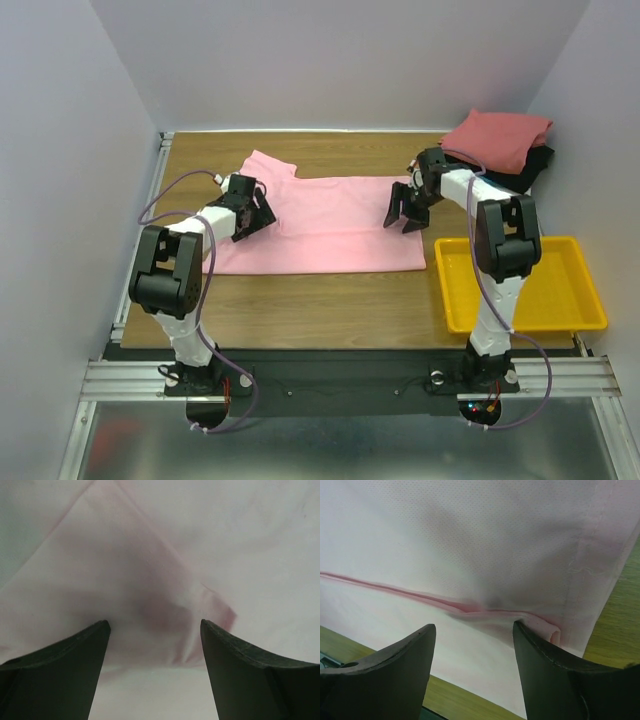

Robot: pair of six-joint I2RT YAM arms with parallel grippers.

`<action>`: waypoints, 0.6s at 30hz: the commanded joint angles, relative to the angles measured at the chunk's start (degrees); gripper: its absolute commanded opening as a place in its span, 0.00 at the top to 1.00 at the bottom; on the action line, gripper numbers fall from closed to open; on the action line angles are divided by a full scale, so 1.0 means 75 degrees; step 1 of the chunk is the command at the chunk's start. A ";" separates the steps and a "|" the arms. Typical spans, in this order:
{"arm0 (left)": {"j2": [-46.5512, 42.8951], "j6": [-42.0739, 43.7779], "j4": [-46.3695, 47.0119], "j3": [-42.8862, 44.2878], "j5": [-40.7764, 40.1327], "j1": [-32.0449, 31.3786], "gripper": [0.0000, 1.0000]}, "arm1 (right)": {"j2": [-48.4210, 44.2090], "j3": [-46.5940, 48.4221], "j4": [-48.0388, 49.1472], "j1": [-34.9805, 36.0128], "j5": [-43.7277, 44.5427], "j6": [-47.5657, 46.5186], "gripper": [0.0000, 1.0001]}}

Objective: Fold and stack the t-shirts
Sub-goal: Fold the tshirt

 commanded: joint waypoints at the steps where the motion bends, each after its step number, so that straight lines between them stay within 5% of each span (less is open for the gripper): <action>1: -0.0545 0.0010 0.0200 -0.0558 -0.0134 -0.0040 0.14 | -0.0163 -0.0661 -0.0024 0.0128 0.0309 -0.0239 0.30; 18: -0.3310 -0.0576 -0.0361 -0.3173 -0.0567 -0.0052 0.14 | -0.1523 -0.2726 -0.0258 0.0339 -0.0007 -0.0145 0.30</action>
